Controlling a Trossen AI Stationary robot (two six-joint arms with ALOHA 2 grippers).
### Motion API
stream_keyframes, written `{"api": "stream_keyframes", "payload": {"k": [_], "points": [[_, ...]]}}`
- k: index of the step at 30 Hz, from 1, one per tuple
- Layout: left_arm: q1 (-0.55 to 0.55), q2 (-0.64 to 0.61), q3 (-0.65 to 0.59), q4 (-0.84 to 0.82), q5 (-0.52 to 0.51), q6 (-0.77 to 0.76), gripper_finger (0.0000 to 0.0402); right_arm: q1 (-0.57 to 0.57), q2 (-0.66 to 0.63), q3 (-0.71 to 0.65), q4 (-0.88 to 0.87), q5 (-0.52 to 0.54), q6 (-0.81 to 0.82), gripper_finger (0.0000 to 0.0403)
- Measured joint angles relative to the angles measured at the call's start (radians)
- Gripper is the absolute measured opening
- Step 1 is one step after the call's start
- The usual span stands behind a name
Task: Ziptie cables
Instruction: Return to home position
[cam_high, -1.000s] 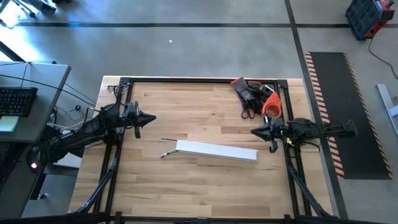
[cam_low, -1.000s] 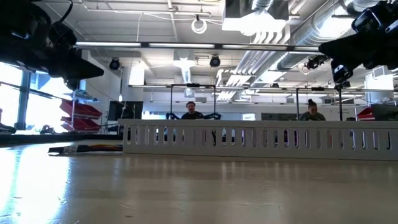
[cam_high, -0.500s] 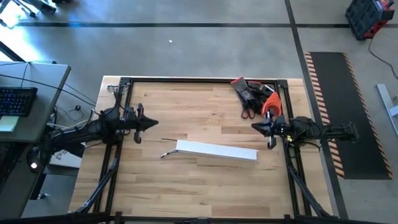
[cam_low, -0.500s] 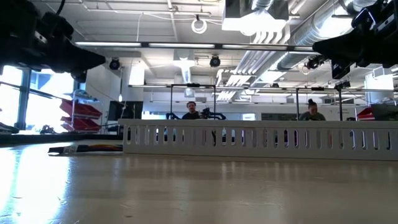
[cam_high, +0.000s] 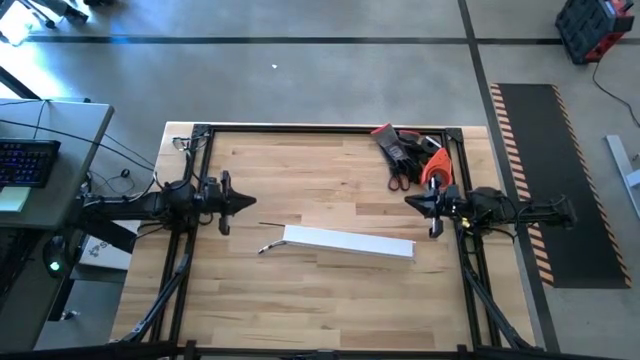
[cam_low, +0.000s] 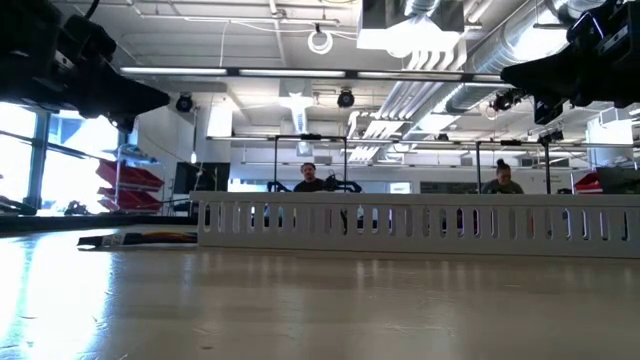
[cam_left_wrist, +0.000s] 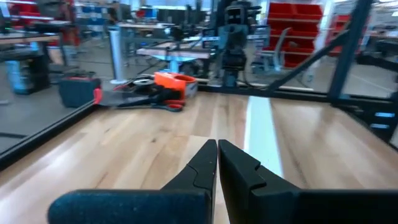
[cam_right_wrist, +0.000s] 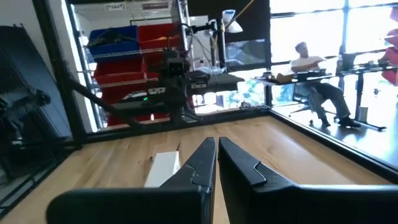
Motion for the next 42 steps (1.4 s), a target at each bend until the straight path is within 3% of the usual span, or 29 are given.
{"api": "stream_keyframes", "payload": {"k": [6,42], "points": [[-0.008,0.005,0.001,-0.023,-0.069,-0.044,0.0,0.0,0.002,0.0,-0.044,0.106,-0.044,0.0004],[-0.008,0.002,0.001,-0.025,-0.068,-0.045,0.0,0.0,0.006,0.001,-0.049,0.097,-0.044,0.0004]]}}
